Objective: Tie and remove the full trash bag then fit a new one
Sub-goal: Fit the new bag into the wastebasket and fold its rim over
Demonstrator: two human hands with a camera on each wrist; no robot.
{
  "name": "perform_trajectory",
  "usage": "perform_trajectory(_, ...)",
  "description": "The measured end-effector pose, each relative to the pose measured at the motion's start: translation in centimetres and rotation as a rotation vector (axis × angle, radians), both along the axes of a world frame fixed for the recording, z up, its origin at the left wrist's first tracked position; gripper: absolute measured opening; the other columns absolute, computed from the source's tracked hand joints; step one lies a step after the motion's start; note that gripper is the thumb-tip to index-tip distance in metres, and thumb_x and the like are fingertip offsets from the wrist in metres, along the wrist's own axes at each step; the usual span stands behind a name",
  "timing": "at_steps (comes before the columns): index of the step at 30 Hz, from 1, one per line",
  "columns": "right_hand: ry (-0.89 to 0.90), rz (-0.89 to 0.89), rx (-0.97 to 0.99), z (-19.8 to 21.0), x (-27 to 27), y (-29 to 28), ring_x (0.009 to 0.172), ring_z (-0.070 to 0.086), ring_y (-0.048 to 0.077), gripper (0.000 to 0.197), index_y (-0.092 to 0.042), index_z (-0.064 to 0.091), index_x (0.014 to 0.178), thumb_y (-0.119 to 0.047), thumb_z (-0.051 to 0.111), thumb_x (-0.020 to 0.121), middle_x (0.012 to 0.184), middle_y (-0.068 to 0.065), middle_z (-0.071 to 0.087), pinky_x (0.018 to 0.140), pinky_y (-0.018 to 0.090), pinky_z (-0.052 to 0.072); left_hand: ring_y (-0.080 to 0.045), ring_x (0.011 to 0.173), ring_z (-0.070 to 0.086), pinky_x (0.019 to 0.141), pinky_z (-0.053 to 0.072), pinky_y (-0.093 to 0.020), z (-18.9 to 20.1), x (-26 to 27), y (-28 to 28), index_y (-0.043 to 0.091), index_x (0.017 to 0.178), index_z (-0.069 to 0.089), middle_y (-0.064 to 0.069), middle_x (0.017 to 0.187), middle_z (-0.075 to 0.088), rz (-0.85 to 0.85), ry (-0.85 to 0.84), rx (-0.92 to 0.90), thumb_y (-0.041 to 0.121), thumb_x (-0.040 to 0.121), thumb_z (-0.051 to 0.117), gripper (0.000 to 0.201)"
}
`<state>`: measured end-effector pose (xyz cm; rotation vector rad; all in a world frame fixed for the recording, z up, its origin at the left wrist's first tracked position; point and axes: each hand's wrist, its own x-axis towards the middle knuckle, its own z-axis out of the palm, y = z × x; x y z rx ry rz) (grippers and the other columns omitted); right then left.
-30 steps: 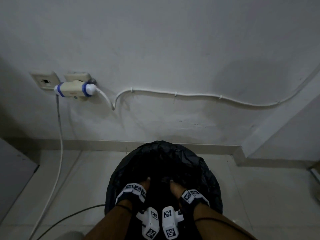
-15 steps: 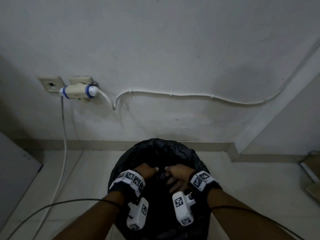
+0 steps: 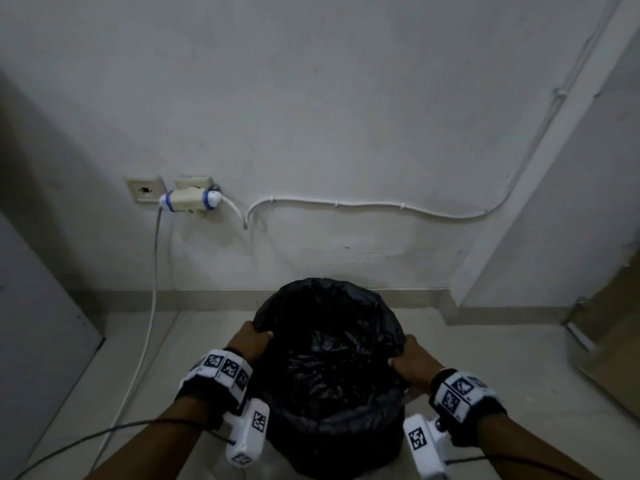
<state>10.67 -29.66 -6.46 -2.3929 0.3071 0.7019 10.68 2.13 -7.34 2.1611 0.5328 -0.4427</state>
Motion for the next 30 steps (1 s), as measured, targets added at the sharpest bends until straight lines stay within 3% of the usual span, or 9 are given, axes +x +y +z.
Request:
perform_trajectory(2,-0.09,-0.124,0.109,-1.1,0.1,-0.4,0.109,0.058,0.036,0.043,-0.009,0.038,0.13,-0.018,0.056,0.092,0.126,0.018,0.055,0.094,0.049,0.051,-0.029,0.091,0.059,0.083,0.046,-0.036,-0.5,0.1,-0.4,-0.003,0.109,0.057,-0.022,0.111,0.062,0.077,-0.071,-0.059,0.021,0.089,0.055,0.032)
perform_trajectory(5,-0.144,-0.317,0.262,-3.2,2.0,-1.0,0.105,0.061,0.037,0.037,-0.01,0.051,0.122,-0.032,0.059,0.093,0.121,0.018,0.061,0.09,0.056,0.054,-0.035,0.118,0.054,0.097,0.045,-0.04,-1.5,0.8,-0.8,0.008,0.137,0.044,-0.018,0.137,0.051,0.283,-0.115,-0.295,0.048,0.089,0.051,0.062)
perform_trajectory(8,-0.222,-0.519,0.473,-2.2,2.3,-0.2,0.096,0.065,0.036,0.045,-0.006,0.063,0.102,-0.05,0.054,0.095,0.105,0.016,0.067,0.085,0.054,0.057,-0.042,0.115,0.056,0.094,0.048,-0.06,-5.4,2.1,-0.5,0.012,0.127,0.05,-0.022,0.128,0.056,0.477,-0.206,-0.422,0.056,0.077,0.048,0.067)
perform_trajectory(12,-0.277,-0.76,0.584,-4.1,0.8,1.0,0.083,0.062,0.032,0.03,-0.01,0.058,0.087,-0.034,0.043,0.094,0.099,0.015,0.066,0.077,0.045,0.057,-0.041,0.089,0.059,0.08,0.051,-0.046,-3.4,-2.0,-3.5,0.0,0.105,0.056,-0.026,0.108,0.061,0.6,-0.245,-0.417,0.026,0.092,0.049,0.03)
perform_trajectory(15,-0.233,-0.862,0.621,-2.9,-1.9,3.2,0.062,0.046,0.024,0.019,-0.011,0.047,0.075,-0.019,0.039,0.09,0.08,0.013,0.053,0.055,0.033,0.041,-0.029,0.067,0.055,0.064,0.05,-0.035,-1.9,-4.4,-6.2,0.001,0.085,0.055,-0.017,0.082,0.057,0.598,-0.067,-0.744,0.018,0.095,0.045,0.022)
perform_trajectory(20,0.05,-0.852,0.826,-2.6,-5.0,5.7,0.087,0.059,0.032,0.019,-0.007,0.051,0.114,-0.016,0.037,0.104,0.102,0.015,0.058,0.07,0.045,0.053,-0.029,0.095,0.063,0.062,0.057,-0.048,-4.3,-5.2,-7.8,0.021,0.121,0.054,-0.011,0.117,0.061,0.546,0.143,-0.828,0.033,0.093,0.047,0.03)
perform_trajectory(23,0.065,-0.93,0.786,-3.7,-5.0,4.8,0.092,0.059,0.037,0.028,-0.01,0.055,0.122,-0.017,0.041,0.1,0.113,0.017,0.059,0.068,0.046,0.055,-0.028,0.092,0.066,0.057,0.057,-0.041,-5.0,-5.2,-7.4,0.023,0.124,0.052,-0.01,0.12,0.064,0.582,0.165,-0.838,0.033,0.095,0.047,0.031)
perform_trajectory(27,0.011,-1.036,0.775,-4.9,-4.6,3.1,0.113,0.055,0.042,0.047,-0.018,0.042,0.143,-0.03,0.05,0.099,0.14,0.014,0.049,0.084,0.051,0.053,-0.022,0.054,0.06,0.053,0.044,-0.024,-5.3,-5.1,-5.7,0.002,0.087,0.06,-0.013,0.067,0.064,0.676,0.138,-0.755,0.02,0.093,0.055,0.019)
perform_trajectory(30,0.024,-0.962,0.84,-4.4,-4.7,3.0,0.093,0.058,0.032,0.032,-0.016,0.057,0.123,-0.035,0.055,0.098,0.112,0.014,0.061,0.076,0.04,0.049,-0.019,0.041,0.043,0.051,0.034,-0.022,-6.5,-4.9,-4.9,0.005,0.067,0.052,-0.006,0.043,0.046,0.68,0.16,-0.764,0.017,0.09,0.055,0.027)
